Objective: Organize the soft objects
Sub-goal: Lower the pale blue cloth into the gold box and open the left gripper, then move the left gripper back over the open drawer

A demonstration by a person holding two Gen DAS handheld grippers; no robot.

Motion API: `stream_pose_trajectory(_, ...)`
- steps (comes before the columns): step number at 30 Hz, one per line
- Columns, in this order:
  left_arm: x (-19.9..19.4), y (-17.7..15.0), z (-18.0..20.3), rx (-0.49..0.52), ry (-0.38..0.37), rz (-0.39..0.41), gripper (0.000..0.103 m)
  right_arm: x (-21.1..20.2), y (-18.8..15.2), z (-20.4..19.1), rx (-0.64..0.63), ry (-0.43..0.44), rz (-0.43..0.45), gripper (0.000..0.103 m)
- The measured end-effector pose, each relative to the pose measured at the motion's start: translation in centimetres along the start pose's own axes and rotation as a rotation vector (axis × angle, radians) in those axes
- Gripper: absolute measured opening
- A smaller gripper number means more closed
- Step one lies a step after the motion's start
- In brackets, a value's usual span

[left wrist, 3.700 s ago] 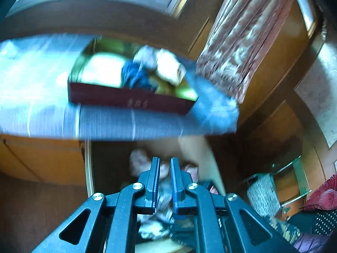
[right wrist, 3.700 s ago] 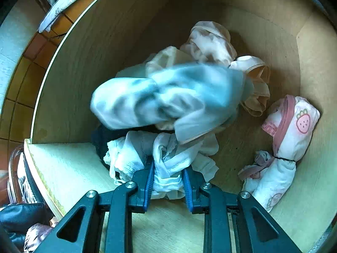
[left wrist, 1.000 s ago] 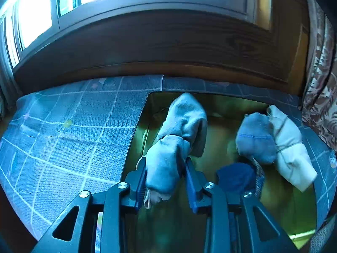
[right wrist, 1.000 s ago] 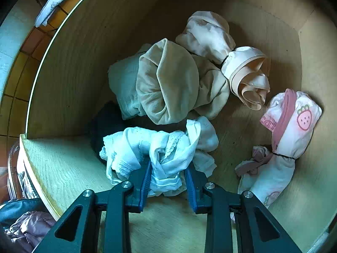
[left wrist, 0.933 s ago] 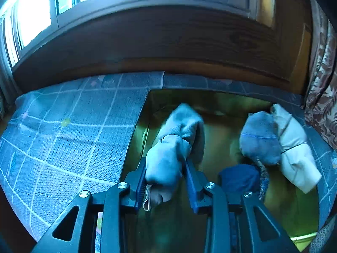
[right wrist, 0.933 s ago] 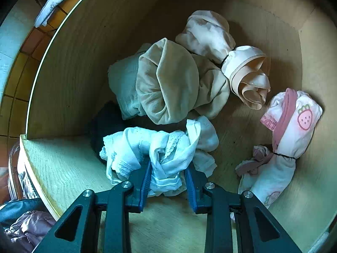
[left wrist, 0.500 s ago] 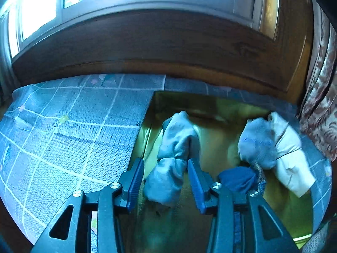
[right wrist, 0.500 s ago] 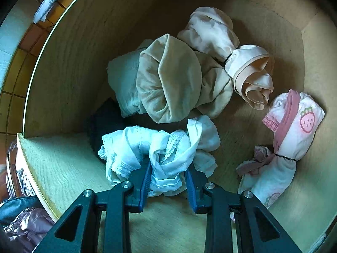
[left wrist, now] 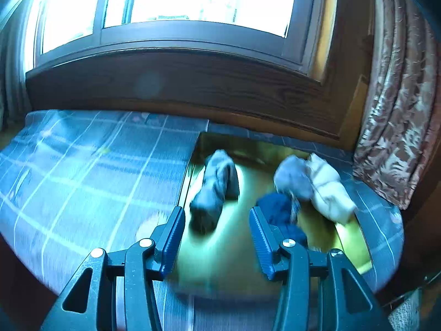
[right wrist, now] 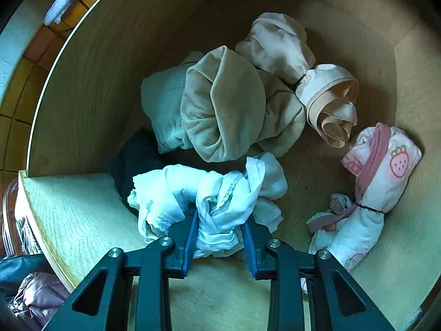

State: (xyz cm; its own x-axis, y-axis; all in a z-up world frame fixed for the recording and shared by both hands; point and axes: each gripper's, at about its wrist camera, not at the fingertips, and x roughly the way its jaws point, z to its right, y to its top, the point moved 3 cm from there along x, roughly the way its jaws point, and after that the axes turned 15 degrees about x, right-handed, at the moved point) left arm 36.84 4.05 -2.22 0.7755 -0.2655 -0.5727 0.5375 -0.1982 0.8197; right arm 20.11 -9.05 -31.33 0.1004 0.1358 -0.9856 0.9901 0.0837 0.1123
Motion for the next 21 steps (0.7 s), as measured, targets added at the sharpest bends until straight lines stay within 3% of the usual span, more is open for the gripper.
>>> stream_pose_trajectory(9,-5.1,-7.8,-0.1,-0.015,-0.010,-0.032,0.049,-0.2,-0.1,0.0,-0.007,-0.004,0.007,0.029)
stream_pose_trajectory(21,-10.0,-14.7,-1.8,-0.075,0.015,-0.028,0.049,-0.8,-0.2,-0.5,-0.016,-0.013,0.015,0.028)
